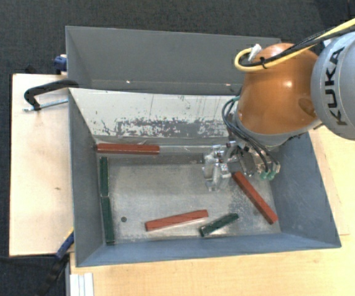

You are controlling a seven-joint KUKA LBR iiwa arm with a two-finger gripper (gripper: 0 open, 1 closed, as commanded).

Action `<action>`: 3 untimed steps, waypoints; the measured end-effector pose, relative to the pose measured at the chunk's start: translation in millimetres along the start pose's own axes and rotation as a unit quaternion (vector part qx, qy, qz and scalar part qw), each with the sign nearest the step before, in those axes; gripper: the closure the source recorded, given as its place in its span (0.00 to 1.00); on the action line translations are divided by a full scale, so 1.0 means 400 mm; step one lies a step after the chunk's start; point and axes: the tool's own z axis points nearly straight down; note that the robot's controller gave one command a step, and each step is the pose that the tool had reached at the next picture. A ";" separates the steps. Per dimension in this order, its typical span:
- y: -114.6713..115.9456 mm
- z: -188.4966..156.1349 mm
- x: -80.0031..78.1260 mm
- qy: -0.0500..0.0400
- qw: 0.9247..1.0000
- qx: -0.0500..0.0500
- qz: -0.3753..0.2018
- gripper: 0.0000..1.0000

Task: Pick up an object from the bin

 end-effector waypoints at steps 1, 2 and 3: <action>0.000 0.000 0.000 0.000 1.000 0.000 0.000 0.00; 0.000 0.000 0.000 0.000 1.000 0.000 0.000 0.00; 0.054 0.126 0.005 -0.002 1.000 0.000 -0.010 0.00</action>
Offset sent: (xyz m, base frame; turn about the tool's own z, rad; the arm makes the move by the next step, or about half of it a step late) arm 0.0000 0.0000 0.0000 0.0000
